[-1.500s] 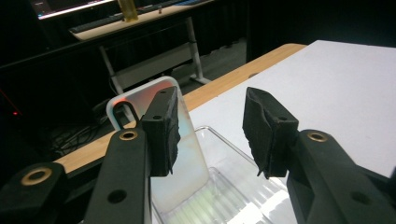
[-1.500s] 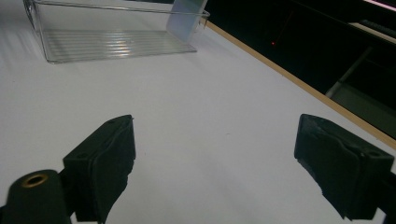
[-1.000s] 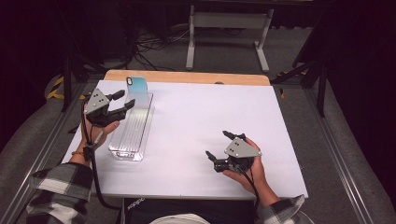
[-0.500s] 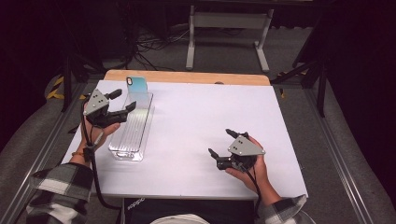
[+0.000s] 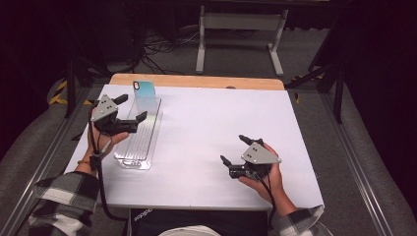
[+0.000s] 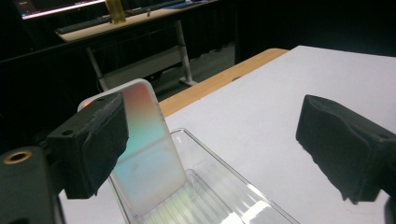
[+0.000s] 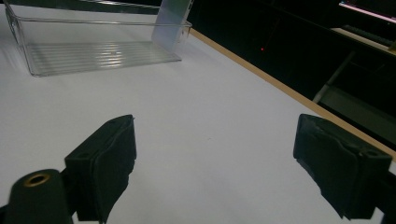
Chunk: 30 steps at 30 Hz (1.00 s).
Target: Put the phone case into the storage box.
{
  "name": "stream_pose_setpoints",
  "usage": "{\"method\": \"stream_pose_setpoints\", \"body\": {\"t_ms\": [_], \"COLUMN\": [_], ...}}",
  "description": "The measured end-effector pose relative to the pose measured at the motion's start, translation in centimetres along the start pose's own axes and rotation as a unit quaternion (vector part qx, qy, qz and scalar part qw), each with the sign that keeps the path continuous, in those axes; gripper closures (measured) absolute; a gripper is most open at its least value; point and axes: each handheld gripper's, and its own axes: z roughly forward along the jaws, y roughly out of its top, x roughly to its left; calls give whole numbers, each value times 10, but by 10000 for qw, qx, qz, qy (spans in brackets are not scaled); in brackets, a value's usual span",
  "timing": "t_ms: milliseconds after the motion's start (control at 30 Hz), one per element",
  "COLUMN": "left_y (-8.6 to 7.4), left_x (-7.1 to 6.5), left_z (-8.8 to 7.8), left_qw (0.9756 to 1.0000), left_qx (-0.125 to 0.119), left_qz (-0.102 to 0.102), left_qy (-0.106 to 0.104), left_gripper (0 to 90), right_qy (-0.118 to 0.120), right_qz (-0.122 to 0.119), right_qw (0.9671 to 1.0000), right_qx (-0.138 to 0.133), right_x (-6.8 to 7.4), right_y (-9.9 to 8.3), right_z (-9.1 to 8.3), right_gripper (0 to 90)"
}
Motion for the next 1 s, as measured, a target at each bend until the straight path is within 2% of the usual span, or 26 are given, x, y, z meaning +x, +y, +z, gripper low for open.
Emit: {"method": "stream_pose_setpoints", "body": {"t_ms": [233, 367, 600, 667, 767, 1000], "left_y": [-2, -4, -3, -3, -3, -2], "left_x": [0, 1, -2, -4, -10, -16], "left_z": [3, 4, -1, -2, -2, -7], "left_qw": [9999, 9997, 9995, 9996, 9998, 9997], "left_qx": [60, 4, -166, -170, -156, -239], "left_qz": [-45, -187, -147, -150, -31, -31], "left_qy": [94, 129, 211, 153, 137, 65], "left_gripper": [31, 24, 24, 26, 25, 28], "right_qy": [16, 0, -21, -27, -30, -19], "right_qz": [5, -32, -28, -9, -12, -8], "right_qw": [10000, 10000, 10000, 10000, 10000, 9999], "right_qx": [30, -33, -53, -74, -89, -120], "right_x": [1, 2, 2, 2, 2, 4], "right_y": [-1, 1, 1, 2, 2, 4], "right_z": [1, -1, -2, -3, -3, -4], "right_gripper": [139, 140, 140, 139, 140, 140]}}
